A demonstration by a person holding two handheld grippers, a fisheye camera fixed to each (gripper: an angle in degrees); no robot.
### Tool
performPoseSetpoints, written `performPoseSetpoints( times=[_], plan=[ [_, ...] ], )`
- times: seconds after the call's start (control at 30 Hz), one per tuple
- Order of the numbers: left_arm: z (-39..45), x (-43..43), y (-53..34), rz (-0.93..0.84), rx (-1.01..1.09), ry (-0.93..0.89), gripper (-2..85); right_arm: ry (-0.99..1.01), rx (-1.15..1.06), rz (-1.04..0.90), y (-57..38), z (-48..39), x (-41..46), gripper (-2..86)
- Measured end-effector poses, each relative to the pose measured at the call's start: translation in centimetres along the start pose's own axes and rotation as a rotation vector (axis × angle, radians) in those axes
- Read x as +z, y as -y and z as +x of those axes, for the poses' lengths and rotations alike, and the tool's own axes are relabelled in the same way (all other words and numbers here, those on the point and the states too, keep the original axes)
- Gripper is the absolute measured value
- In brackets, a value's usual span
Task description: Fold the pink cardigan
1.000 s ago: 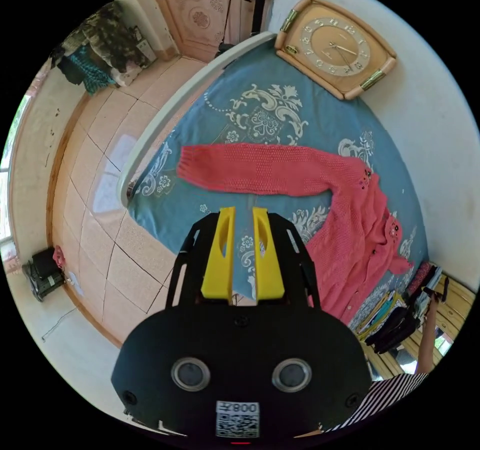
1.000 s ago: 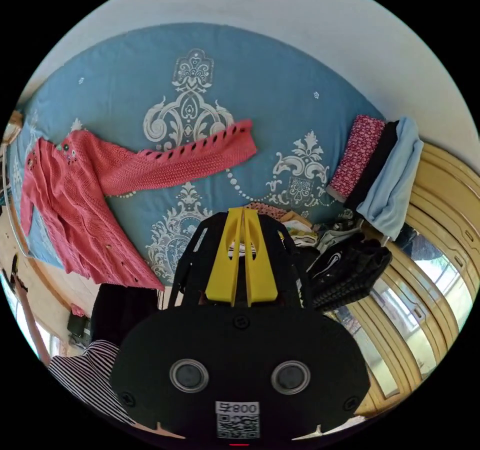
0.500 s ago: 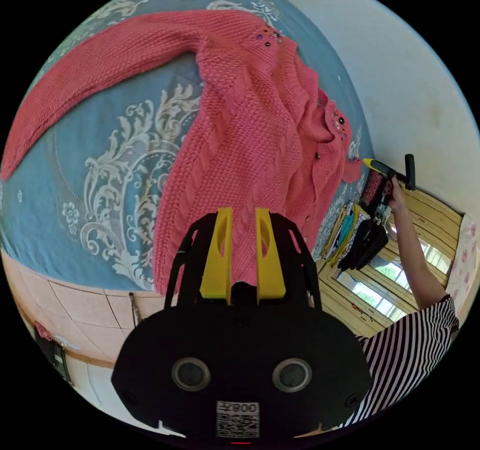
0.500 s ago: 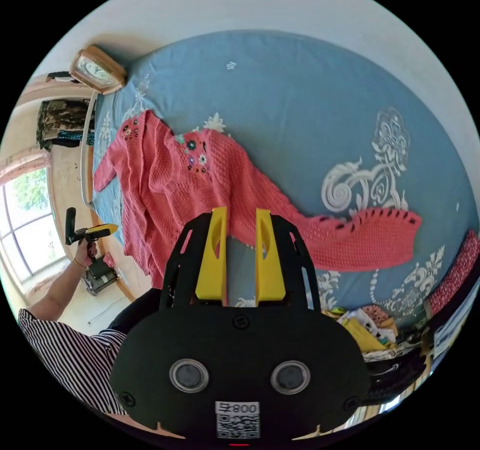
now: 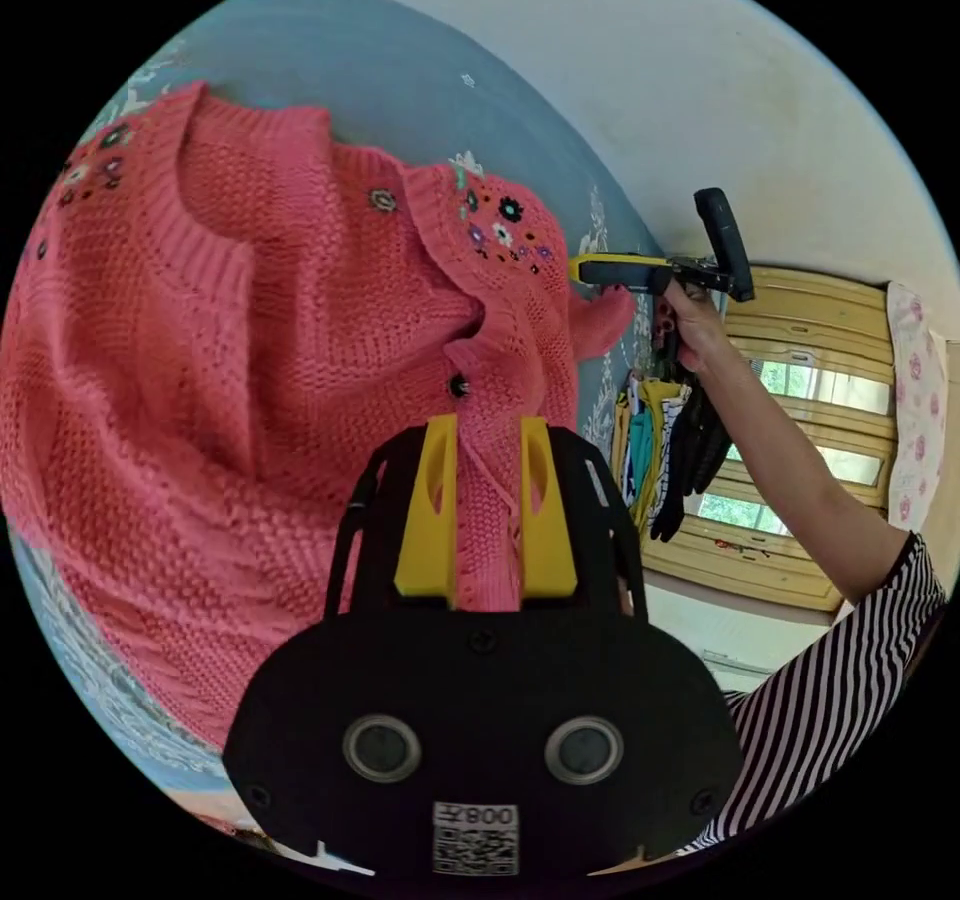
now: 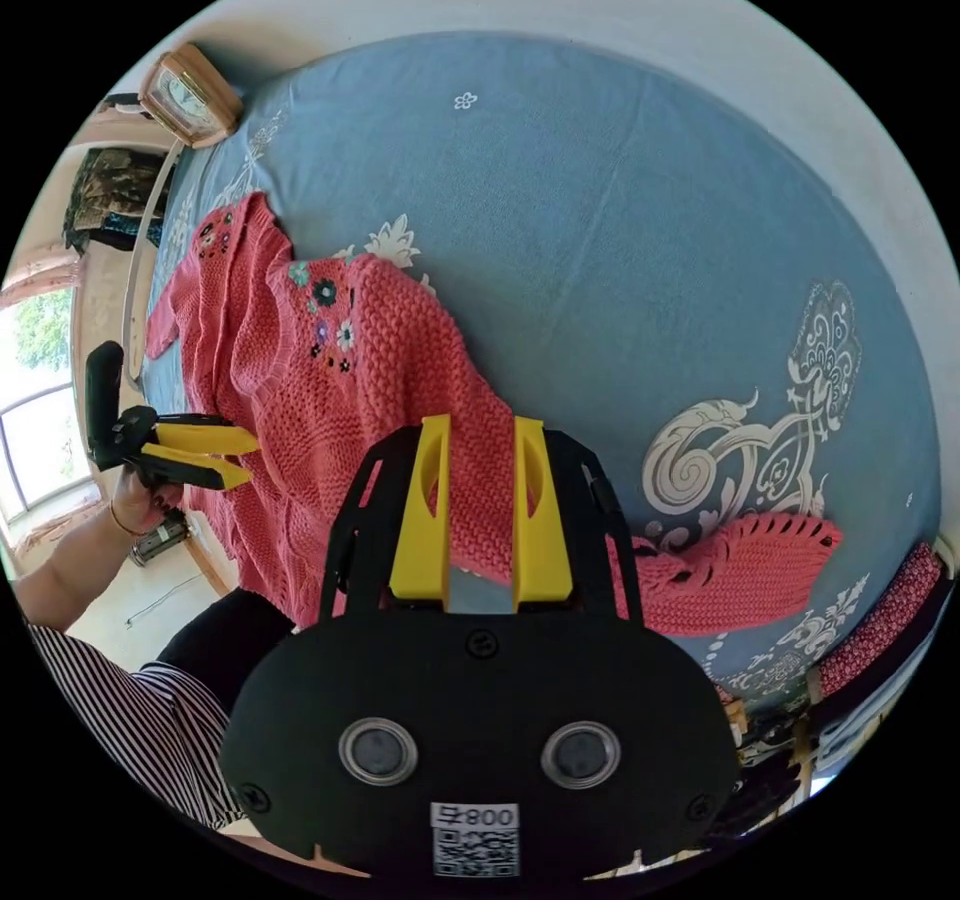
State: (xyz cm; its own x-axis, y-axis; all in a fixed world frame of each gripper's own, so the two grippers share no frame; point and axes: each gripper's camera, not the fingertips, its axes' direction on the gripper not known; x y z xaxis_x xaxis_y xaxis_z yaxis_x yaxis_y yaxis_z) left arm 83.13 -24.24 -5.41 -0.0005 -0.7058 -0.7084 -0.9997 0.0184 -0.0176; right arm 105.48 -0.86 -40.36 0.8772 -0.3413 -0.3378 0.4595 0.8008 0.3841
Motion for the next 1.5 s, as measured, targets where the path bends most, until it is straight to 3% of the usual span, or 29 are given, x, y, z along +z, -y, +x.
performPoseSetpoints(
  times=[0.3, 0.57, 0.67, 0.87, 1.17, 1.5],
  plan=[
    [0.3, 6.4, 3.0, -0.091, 0.024, 0.067, 3.0, -0.074, -0.052, 0.029, -1.7, -0.7, 3.1, 5.0],
    [1.0, -0.4, 0.2, 0.184, 0.081, 0.154, 2.0, -0.037, 0.008, 0.189, -6.9, 1.5, -0.2, 3.5],
    [-0.6, -0.7, 0.1, 0.251, 0.024, 0.208, 2.3, 0.02, 0.067, 0.158, -7.7, 3.5, 1.6, 4.0],
    [-3.4, 3.1, -0.1, 0.181, -0.027, 0.189, 3.0, 0.063, 0.169, 0.23, -9.0, 4.7, 4.1, 5.5],
    [-6.0, 4.4, -6.5, 0.204, -0.078, 0.154, 3.4, -0.077, 0.006, 0.293, -9.4, -1.3, 7.5, 3.2],
    [-9.2, 7.0, -15.9, 0.016, -0.114, 0.261, 3.7, 0.151, -0.224, 0.238, -13.3, -8.3, 15.1, 2.0]
  ],
)
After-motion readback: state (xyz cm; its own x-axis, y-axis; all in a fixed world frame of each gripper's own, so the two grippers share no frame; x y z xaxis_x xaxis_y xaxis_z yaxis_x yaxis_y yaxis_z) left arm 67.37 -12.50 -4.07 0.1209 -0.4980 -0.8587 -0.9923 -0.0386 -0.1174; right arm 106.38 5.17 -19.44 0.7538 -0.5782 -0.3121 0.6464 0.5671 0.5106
